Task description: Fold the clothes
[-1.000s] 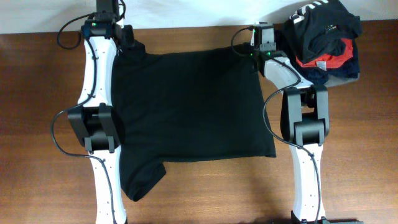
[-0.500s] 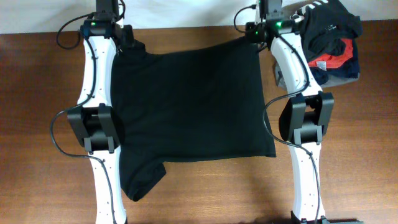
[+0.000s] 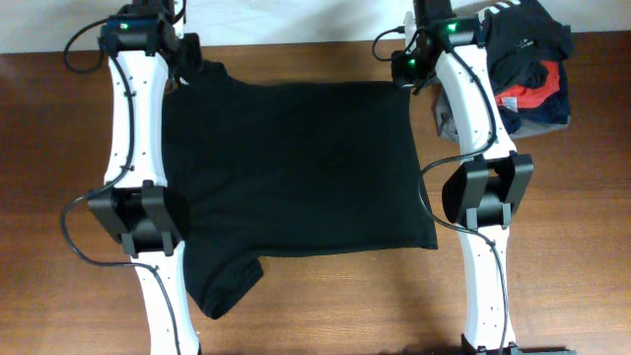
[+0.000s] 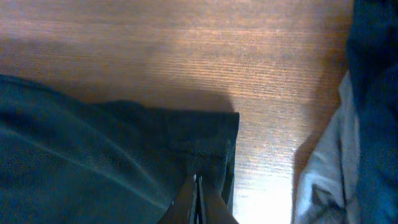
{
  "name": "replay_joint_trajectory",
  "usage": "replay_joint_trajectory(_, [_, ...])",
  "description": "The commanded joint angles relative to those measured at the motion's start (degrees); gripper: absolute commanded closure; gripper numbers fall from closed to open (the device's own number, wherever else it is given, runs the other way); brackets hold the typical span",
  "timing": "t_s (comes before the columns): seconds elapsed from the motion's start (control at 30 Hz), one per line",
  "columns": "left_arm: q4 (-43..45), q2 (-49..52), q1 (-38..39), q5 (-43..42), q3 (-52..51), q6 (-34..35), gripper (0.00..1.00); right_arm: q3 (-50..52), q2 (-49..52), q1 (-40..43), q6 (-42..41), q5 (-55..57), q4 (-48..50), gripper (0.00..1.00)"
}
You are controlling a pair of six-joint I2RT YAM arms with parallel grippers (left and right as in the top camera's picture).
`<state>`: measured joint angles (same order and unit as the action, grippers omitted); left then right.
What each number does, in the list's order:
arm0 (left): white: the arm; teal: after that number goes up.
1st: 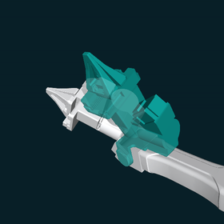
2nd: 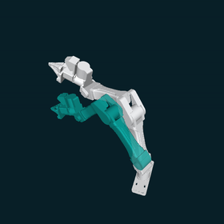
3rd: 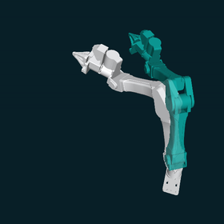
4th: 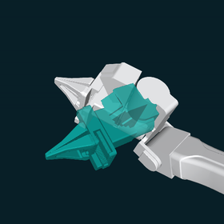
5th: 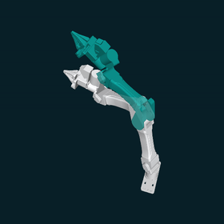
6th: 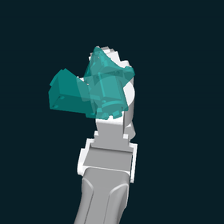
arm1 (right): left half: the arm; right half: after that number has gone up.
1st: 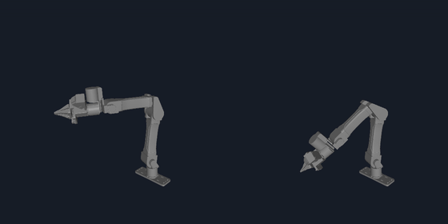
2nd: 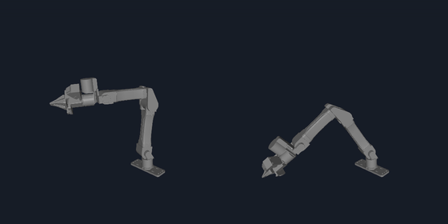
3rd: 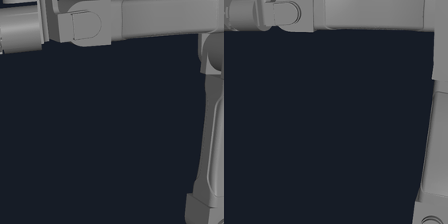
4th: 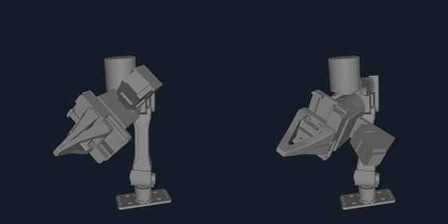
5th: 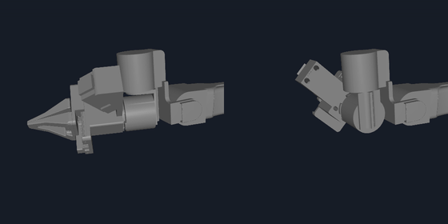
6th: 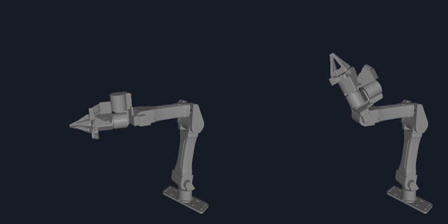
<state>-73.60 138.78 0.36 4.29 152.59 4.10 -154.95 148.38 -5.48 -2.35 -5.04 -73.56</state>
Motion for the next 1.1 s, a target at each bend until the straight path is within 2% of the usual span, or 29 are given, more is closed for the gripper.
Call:
replay_joint_trajectory(0.0, [-4.15, -2.75, -0.63, -0.61, 0.92, -0.28, 0.99, -6.78, -0.26, 1.29, 1.97, -1.44, -4.66, 0.96])
replay_joint_trajectory(0.13, [-9.18, -2.75, -0.63, -0.50, 0.92, -0.28, 1.00, -10.36, -0.26, 1.86, 2.16, -1.95, -10.49, 0.96])
replay_joint_trajectory(0.47, [-21.35, -2.80, -0.63, -0.02, 0.90, -0.72, 0.99, -10.54, -0.26, 4.02, 2.12, -2.54, -23.54, 0.97])
replay_joint_trajectory(0.7, [-23.12, -3.10, -0.50, -0.44, 0.72, -0.90, 0.99, -10.29, -0.42, 4.28, 2.10, -7.15, -23.80, 0.96])
replay_joint_trajectory(1.07, [-23.12, -9.40, -0.24, -2.67, 0.72, -0.85, 1.00, -10.27, -6.51, 4.24, 2.08, -6.60, -23.80, 0.96])
